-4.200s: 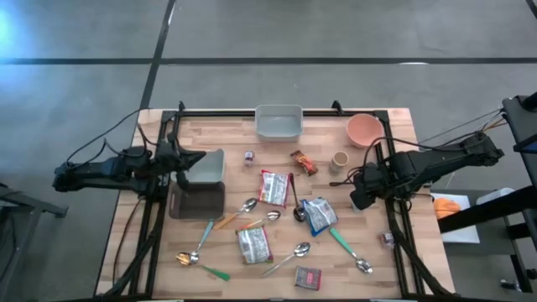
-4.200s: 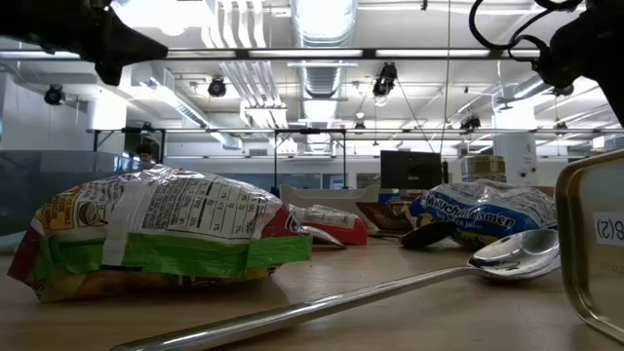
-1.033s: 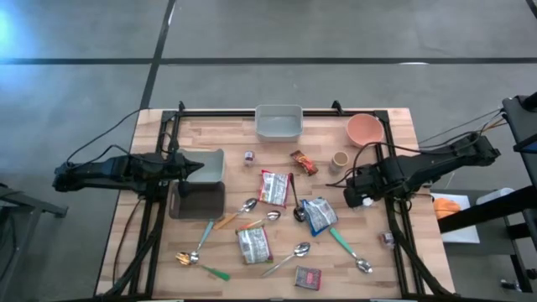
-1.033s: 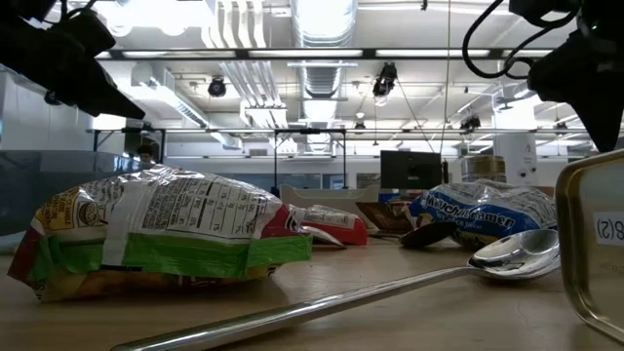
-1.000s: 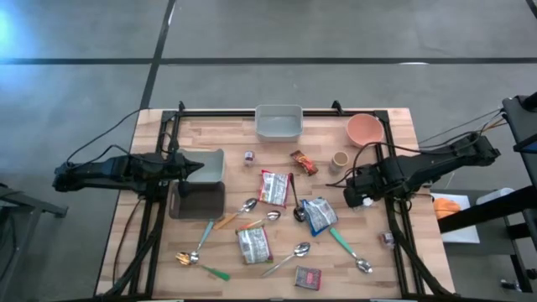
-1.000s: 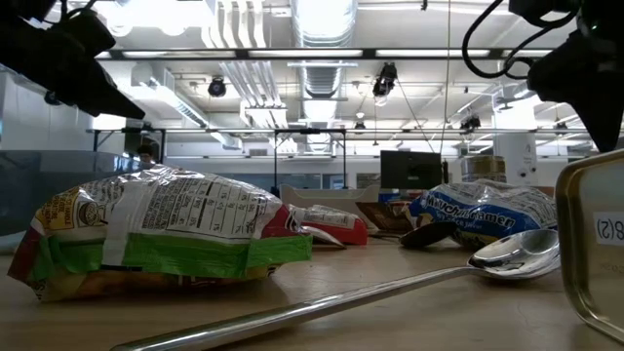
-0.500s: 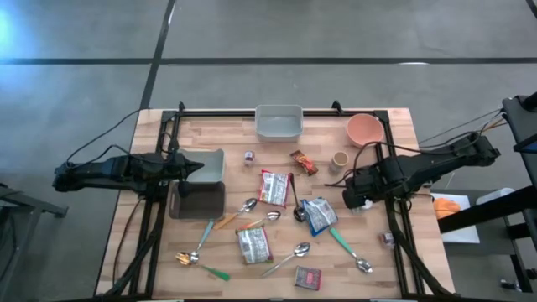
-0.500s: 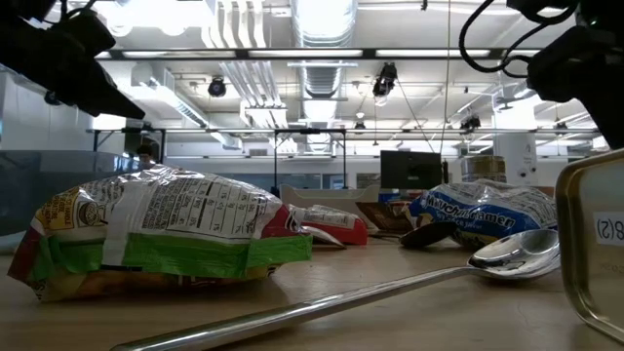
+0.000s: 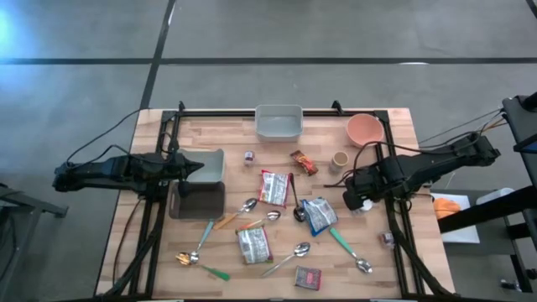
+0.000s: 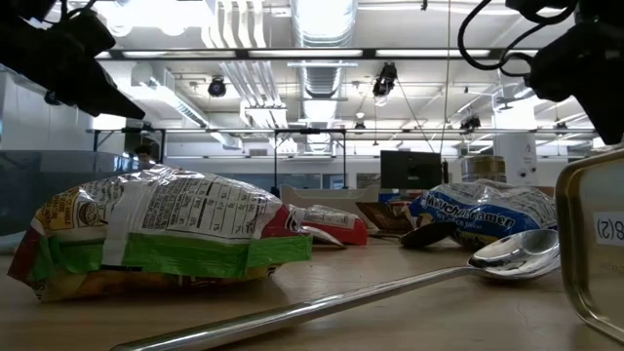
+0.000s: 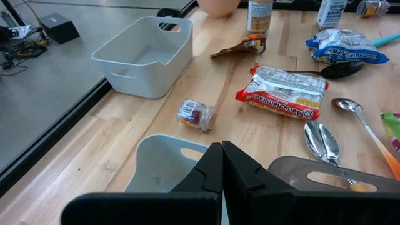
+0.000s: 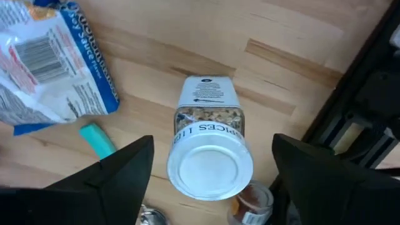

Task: Pick & Place Food Item
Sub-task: Put the white spice bottle into the top gray bin

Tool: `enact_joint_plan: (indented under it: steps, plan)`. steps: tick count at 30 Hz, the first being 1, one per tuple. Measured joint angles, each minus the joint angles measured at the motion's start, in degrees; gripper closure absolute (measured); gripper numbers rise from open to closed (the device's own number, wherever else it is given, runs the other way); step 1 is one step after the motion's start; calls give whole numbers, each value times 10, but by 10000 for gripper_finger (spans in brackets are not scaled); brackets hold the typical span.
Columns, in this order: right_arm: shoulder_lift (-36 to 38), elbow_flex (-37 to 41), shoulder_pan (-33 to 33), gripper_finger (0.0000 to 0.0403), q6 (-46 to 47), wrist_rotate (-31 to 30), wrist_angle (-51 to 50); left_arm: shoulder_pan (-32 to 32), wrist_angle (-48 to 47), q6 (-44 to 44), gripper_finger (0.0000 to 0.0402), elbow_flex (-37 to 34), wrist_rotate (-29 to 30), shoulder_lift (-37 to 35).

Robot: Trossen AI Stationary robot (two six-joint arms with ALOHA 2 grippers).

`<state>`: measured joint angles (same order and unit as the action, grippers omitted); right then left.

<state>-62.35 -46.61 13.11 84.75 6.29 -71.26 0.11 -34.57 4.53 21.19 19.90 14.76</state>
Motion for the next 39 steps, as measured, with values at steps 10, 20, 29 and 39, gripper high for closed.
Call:
enact_joint_plan:
  steps: [10, 20, 29, 39]
  plan:
    - [0, 1, 0, 71, -59, 28, -1, 0, 0, 0, 401, 0, 0, 0]
    - [-18, 7, 0, 72, -131, 42, -5, 0, 0, 0, 401, 0, 0, 0]
    - [-27, 7, 0, 154, -129, 29, -3, 0, 0, 0, 401, 0, 0, 0]
    - [-27, 7, 0, 204, -114, 10, -4, 0, 0, 0, 401, 0, 0, 0]
